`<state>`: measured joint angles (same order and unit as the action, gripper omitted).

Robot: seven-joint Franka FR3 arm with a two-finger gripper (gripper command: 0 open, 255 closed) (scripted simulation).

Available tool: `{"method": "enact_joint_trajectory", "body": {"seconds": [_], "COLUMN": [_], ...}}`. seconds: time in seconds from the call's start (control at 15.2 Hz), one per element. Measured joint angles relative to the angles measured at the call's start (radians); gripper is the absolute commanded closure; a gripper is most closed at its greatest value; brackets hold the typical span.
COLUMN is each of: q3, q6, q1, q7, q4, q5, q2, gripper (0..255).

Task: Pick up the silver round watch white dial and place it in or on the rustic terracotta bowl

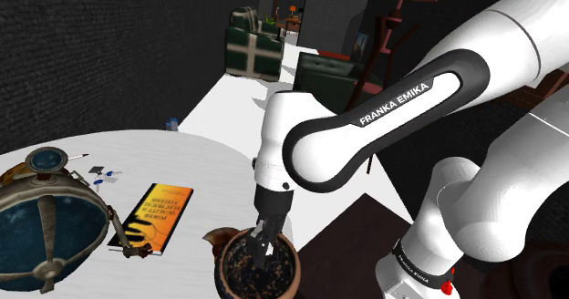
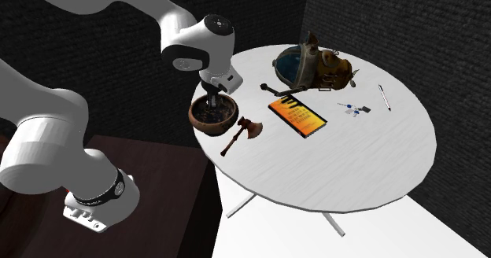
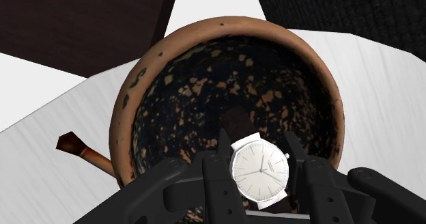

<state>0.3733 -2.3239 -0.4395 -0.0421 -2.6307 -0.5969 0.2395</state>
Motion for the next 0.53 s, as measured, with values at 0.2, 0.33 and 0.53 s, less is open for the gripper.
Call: {"method": "enact_joint_trajectory", "body": {"seconds": [0.2,0.33,0.53], "q3": [0.000,0.000,-0.005], "q6": [0.000,0.000,0.017], "q1": [0.000,0.000,0.004], "q7": [0.000,0.000,-0.002], "q4": [0.000,0.000,0.005], "q5": [0.000,0.000,0.006], "q2": [0.000,0.000,0.011], "gripper": [0,0,0]}}
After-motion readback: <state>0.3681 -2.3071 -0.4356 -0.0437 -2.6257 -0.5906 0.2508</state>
